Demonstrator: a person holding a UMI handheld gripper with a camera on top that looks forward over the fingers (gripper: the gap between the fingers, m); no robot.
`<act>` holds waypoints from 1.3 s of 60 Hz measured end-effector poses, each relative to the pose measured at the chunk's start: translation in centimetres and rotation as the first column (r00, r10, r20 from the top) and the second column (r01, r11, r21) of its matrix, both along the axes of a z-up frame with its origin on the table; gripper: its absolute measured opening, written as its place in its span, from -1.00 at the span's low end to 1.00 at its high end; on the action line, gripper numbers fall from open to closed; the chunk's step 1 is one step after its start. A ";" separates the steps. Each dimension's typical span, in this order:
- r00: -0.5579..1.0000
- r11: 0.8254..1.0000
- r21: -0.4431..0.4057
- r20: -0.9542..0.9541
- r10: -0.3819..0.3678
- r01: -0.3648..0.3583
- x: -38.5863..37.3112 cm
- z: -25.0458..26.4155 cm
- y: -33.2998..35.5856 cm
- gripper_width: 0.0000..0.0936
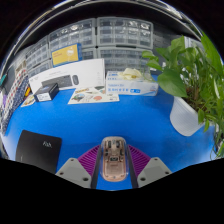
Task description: Arrange mouse
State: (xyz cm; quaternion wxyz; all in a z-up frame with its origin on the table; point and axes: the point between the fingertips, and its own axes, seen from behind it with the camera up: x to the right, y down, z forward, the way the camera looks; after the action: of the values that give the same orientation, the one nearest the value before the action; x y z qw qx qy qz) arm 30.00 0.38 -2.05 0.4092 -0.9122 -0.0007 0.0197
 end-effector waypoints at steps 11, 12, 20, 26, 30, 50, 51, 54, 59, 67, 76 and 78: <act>0.999 1.000 0.013 0.031 -0.005 0.005 -0.2 0.0 -0.1 -0.17; 0.999 1.000 0.009 0.037 -0.003 0.003 -0.3 0.0 -0.1 -0.19; 0.999 0.999 -0.037 0.022 -0.034 0.035 -0.3 0.0 -0.2 -0.27; 0.998 0.999 -0.014 0.030 -0.051 0.052 -1.2 2.7 0.3 -0.26; 0.997 0.997 0.039 0.051 -0.061 0.059 -2.5 6.4 1.0 -0.26; 0.998 0.961 0.275 0.036 -0.051 0.040 -16.0 23.0 0.8 -0.26; 0.998 0.960 0.280 0.039 -0.044 0.031 -16.8 23.3 0.7 -0.26; 0.998 0.958 0.288 0.051 -0.024 0.008 -19.3 23.5 0.2 -0.26; 0.999 0.967 0.253 0.053 0.015 -0.028 -23.3 21.4 -0.9 -0.26; 0.996 0.987 0.150 0.077 0.052 -0.063 -26.7 14.6 -2.5 -0.26; 0.997 0.998 0.025 0.058 0.047 -0.049 -27.1 6.3 -4.4 -0.26; 0.997 0.999 0.009 0.061 0.047 -0.048 -27.0 5.0 -4.8 -0.26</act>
State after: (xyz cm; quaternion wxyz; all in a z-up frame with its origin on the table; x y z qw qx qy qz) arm 2.98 -4.41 2.99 0.4131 -0.9100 -0.0348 0.0019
